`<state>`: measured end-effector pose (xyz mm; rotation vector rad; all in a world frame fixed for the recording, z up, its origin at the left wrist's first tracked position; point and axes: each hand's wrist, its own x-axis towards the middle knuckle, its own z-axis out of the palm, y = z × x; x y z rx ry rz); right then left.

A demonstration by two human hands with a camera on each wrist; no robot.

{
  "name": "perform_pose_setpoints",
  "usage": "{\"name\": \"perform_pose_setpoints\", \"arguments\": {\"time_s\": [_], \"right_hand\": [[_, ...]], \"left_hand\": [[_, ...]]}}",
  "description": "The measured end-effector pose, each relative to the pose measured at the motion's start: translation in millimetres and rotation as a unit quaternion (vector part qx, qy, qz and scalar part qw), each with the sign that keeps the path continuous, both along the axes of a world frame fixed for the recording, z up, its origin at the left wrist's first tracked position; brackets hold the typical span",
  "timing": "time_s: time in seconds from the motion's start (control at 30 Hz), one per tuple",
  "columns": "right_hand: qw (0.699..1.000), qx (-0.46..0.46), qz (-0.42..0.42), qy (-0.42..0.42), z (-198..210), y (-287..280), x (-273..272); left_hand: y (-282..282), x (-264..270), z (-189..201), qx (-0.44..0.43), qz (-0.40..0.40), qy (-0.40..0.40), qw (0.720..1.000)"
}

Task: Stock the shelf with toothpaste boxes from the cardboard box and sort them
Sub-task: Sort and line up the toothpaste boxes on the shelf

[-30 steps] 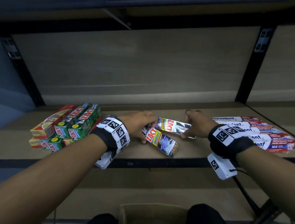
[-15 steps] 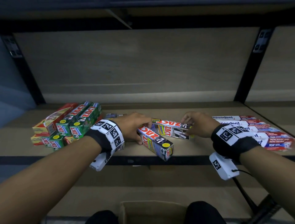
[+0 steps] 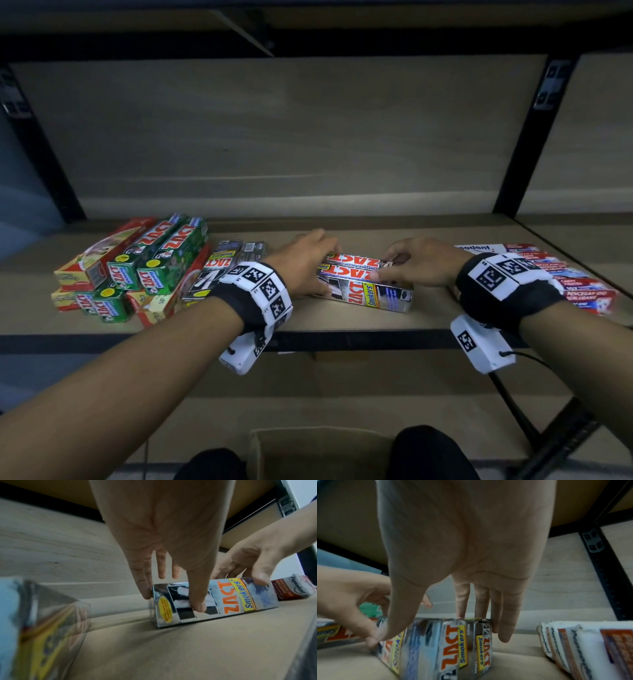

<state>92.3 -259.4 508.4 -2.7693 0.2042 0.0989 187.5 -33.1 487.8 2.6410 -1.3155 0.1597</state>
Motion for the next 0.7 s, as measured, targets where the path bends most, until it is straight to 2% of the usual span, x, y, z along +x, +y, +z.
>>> {"name": "perform_pose_setpoints", "arguments": {"time_s": [0.23, 0.43, 0.7], "right_hand": [[0.998, -0.053, 0.034, -0.013, -12, 0, -1], [0.994, -0.089, 0.061, 0.023, -3, -1, 3], [0.991, -0.102, 0.050, 0.064, 7, -19, 18]], "left_hand": [[-3, 12, -4, 0.047, 0.041, 0.032, 0.998], [-7, 20, -7, 0.051, 0.094, 0.073, 0.992], [-24, 18, -7, 0.055, 0.124, 0.052, 0.989]]}}
